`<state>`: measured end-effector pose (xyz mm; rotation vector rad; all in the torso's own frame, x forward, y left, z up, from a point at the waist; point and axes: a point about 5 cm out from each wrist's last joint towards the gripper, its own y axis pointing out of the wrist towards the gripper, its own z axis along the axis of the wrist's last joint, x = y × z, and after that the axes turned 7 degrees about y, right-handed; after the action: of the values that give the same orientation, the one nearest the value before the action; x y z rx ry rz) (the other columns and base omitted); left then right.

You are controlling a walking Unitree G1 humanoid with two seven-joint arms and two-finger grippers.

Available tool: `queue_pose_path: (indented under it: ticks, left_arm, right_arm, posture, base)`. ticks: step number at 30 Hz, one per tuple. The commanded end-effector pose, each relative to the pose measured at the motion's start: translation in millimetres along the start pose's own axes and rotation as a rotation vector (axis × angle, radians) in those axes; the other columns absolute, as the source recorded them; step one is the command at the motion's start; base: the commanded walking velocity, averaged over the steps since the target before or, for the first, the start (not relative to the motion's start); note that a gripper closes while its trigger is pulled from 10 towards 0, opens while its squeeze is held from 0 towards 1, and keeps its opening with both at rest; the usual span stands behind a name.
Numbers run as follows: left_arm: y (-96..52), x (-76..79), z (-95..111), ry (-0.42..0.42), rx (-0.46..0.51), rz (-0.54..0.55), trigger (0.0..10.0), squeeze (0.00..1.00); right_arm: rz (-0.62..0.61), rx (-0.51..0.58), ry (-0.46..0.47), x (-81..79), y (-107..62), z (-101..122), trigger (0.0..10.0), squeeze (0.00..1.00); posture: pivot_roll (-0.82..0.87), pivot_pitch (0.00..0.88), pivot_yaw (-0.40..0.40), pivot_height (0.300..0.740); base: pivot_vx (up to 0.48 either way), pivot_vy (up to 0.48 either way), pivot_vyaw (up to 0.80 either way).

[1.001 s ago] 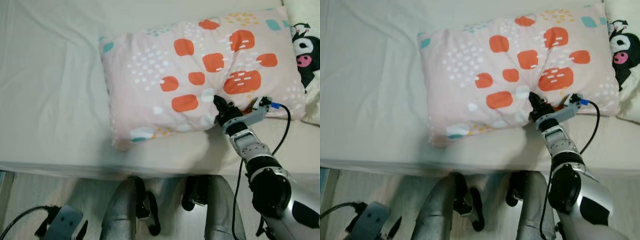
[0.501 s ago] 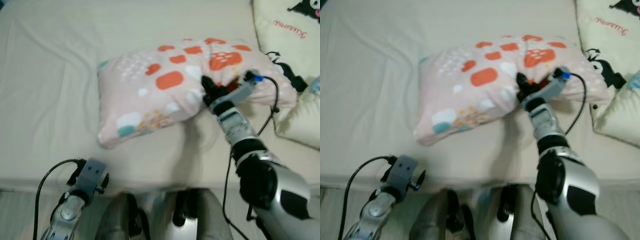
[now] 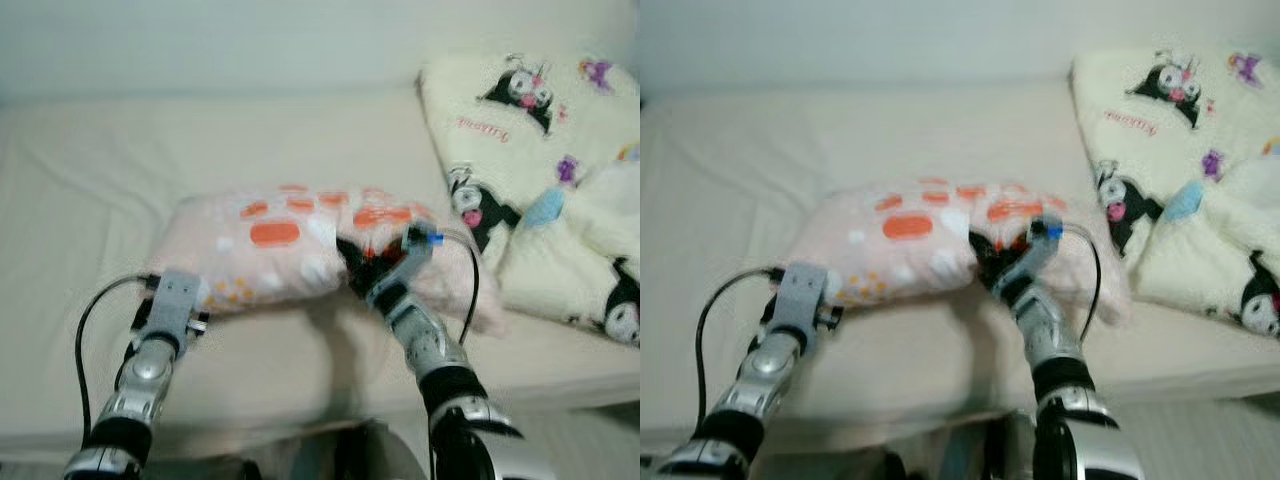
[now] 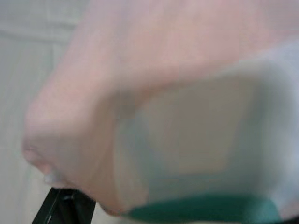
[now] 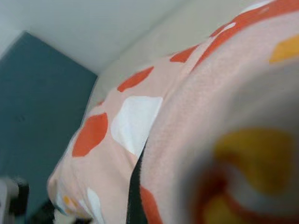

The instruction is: Clean up the room

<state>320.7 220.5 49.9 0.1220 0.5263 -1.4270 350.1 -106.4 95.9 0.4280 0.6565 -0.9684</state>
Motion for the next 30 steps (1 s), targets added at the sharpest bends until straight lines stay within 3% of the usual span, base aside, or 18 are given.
queue_pose_path:
  ticks: [1,5,8,10,14,15,16,17,22,27,28,30]
  left_arm:
    - [-9.3,10.3,-23.1,-0.007,-0.085,-0.018,10.0,0.00]
    - [-17.8,16.6,-41.6,-0.009,-0.160,-0.035,10.0,0.00]
    - [-35.1,19.6,-73.9,-0.031,-0.297,-0.039,10.0,0.00]
    - [-49.4,19.9,-95.9,0.003,-0.389,-0.052,10.0,0.00]
    - [-61.0,19.8,-111.5,0.041,-0.455,-0.067,10.0,0.00]
    - [-68.9,19.8,-121.0,0.064,-0.494,-0.078,10.0,0.00]
    - [-89.3,20.4,-142.8,0.079,-0.590,-0.103,10.0,0.00]
    - [-89.3,20.4,-142.8,0.079,-0.590,-0.103,10.0,0.00]
    - [-124.7,16.3,-175.0,0.017,-0.759,-0.077,10.0,0.00]
    - [-135.9,18.5,-183.2,0.008,-0.809,-0.087,10.0,0.00]
    - [-137.5,19.8,-184.2,0.003,-0.817,-0.091,10.0,0.00]
    - [-137.6,21.3,-184.0,-0.001,-0.819,-0.096,10.0,0.00]
  right_arm:
    - [-0.019,-0.026,-0.047,2.0,-5.3,-8.8,0.0,0.00]
    - [-0.087,-0.073,-0.089,14.6,-18.1,-19.0,0.0,0.00]
    - [-0.134,-0.082,-0.093,23.6,-28.7,-20.5,0.0,0.00]
    - [-0.157,-0.065,-0.101,26.3,-29.2,-15.6,0.0,0.00]
    - [-0.177,-0.046,-0.103,27.5,-27.9,-11.4,0.0,0.00]
    - [-0.187,-0.039,-0.106,27.9,-27.2,-10.2,0.0,0.00]
    - [-0.213,-0.045,-0.116,30.7,-27.4,-11.1,0.0,0.00]
    - [-0.213,-0.045,-0.116,30.7,-27.4,-11.1,0.0,0.00]
    - [-0.306,-0.153,-0.182,47.0,-42.1,-29.8,0.0,0.00]
    - [-0.355,-0.195,-0.203,55.9,-53.9,-41.0,0.0,0.00]
    - [-0.353,-0.203,-0.200,56.4,-55.8,-43.9,10.0,0.00]
    - [-0.334,-0.212,-0.202,54.9,-56.3,-47.0,10.0,0.00]
  posture:
    - [-0.07,0.000,-0.015,0.683]
    - [-0.07,0.000,-0.015,0.693]
    - [-0.08,0.000,-0.009,0.707]
    - [-0.09,0.000,0.005,0.716]
    - [-0.09,0.000,0.005,0.726]
    - [-0.09,0.000,0.005,0.731]
    - [-0.10,0.000,0.009,0.740]
    - [-0.10,0.000,0.009,0.740]
    - [-0.09,0.000,0.004,0.740]
    - [-0.09,0.000,0.000,0.740]
    - [-0.09,0.000,-0.001,0.740]
    - [-0.09,0.000,0.000,0.740]
  base:
    - [0.000,0.000,0.00]
    - [0.000,0.000,0.00]
    - [0.000,0.000,0.00]
    - [0.000,0.000,0.00]
    - [0.000,0.000,0.00]
    - [0.000,0.000,0.00]
    - [0.000,0.000,0.00]
    - [0.000,0.000,0.00]
    - [0.000,0.000,0.00]
    - [0.000,0.000,0.00]
    - [0.000,0.000,0.00]
    - [0.000,0.000,0.41]
